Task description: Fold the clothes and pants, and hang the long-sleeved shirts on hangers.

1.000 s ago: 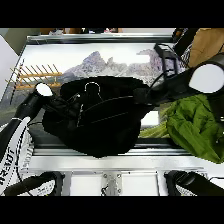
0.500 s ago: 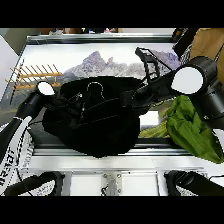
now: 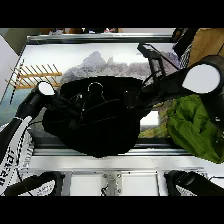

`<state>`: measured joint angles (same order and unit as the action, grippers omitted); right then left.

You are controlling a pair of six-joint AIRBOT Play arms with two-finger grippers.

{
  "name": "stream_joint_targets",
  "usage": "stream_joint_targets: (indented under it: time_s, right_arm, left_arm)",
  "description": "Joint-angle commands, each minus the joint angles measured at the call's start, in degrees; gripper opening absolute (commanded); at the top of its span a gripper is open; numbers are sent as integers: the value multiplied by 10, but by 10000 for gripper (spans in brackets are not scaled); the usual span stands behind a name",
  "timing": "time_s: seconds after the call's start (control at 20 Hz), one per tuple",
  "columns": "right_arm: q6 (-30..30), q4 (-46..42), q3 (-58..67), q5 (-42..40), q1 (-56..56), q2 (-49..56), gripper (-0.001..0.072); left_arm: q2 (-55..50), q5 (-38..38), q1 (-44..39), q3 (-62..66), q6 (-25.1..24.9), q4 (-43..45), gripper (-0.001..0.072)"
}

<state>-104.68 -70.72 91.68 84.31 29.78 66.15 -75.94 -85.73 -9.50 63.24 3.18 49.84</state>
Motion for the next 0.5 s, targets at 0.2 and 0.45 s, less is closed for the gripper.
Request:
stream_joint_targets:
  time_s: [0.2,0.45]
  right_arm:
    - [196,122,0,90,-170,-50,655]
    - [433,315,-40,119,-368,-51,653]
  left_arm:
    - [0,-2,0,0,0,-1,10]
    - [0,-29,0,0,0,-1,11]
